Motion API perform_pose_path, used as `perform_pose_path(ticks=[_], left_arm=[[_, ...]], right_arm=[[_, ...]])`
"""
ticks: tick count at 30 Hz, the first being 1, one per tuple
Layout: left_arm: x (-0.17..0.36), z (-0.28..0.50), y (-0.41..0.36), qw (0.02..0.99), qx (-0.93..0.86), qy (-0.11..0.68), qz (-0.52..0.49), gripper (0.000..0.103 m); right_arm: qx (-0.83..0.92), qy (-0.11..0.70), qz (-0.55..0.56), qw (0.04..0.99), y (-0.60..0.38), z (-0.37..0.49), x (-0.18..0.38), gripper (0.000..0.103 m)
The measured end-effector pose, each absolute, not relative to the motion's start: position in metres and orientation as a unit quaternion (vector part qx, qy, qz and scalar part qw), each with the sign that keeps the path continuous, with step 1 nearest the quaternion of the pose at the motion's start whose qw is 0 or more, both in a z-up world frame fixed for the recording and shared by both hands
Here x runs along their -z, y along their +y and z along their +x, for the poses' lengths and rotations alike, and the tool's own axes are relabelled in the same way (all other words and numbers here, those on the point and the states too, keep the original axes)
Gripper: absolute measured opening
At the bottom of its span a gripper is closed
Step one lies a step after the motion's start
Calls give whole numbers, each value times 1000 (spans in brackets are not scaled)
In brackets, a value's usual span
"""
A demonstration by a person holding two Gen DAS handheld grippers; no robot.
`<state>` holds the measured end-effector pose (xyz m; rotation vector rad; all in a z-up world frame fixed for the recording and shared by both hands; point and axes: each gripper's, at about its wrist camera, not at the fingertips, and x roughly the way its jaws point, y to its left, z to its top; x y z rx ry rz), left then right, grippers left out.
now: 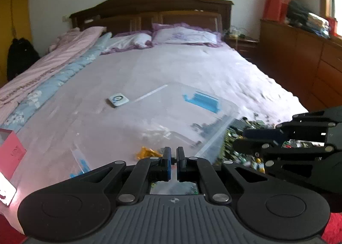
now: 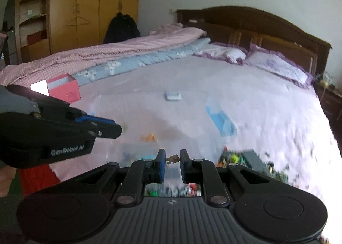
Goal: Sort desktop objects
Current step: 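Carry both pieces over the clear bin and open both tools to drop them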
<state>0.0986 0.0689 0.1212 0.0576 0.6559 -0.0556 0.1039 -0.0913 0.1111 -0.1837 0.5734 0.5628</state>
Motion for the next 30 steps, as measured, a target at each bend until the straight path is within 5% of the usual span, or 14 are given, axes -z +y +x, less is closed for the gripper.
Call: perform_pose_path(ticks=[8,20,30], left_arm=[[-116,126,82,944,11,329,18,9],[-107,117,93,941,0,339,4,55],[-98,77,64,940,39,337,17,64]], right_arm=[[-295,282,-81,910,-59,154,-123,15],[-277,293,-68,912,-57,159,-105,30],[-223,332,-65,914,-127,87,-61,34]])
